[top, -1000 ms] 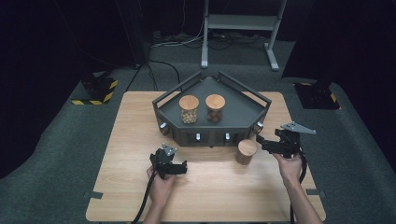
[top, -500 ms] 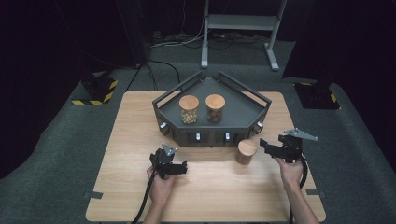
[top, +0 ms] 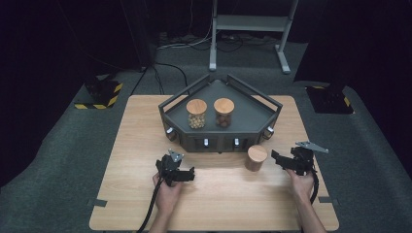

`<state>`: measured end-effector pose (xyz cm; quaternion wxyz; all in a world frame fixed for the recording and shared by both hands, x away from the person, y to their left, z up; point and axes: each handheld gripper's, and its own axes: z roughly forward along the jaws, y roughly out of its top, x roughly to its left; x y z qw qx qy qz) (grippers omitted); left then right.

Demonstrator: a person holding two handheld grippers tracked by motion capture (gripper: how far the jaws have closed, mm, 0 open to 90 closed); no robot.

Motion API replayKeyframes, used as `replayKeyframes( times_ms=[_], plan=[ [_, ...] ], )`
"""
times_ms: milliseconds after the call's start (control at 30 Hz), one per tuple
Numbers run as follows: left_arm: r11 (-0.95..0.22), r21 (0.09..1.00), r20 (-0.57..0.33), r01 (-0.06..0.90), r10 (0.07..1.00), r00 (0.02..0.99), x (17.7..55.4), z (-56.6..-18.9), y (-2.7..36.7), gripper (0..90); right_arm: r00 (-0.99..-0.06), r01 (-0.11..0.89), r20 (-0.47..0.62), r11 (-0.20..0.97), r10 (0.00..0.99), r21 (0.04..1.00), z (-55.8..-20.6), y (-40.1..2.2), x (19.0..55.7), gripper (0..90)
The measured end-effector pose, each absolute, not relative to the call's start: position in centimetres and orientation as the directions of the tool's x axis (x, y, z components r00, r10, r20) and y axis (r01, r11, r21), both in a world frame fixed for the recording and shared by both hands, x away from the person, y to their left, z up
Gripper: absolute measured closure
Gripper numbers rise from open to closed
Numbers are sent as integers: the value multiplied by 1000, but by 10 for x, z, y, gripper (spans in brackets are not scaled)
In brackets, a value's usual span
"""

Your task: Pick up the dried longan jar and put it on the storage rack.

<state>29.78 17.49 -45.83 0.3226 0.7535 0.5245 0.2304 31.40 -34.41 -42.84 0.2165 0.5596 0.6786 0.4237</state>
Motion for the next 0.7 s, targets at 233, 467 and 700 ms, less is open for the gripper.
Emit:
replayKeyframes(
  times_ms=[233,467,700],
  plan=[
    [-242,728,9,642,939,343,298,-458,175,16,-255,583,169,12,952,812,-437,-344,313,100],
    [-240,729,11,641,940,340,297,-459,174,20,-239,597,115,53,964,800,-444,-337,315,101],
    [-240,729,11,641,941,339,297,-459,174,20,-246,600,21,135,969,788,-451,-327,315,105]
  ],
)
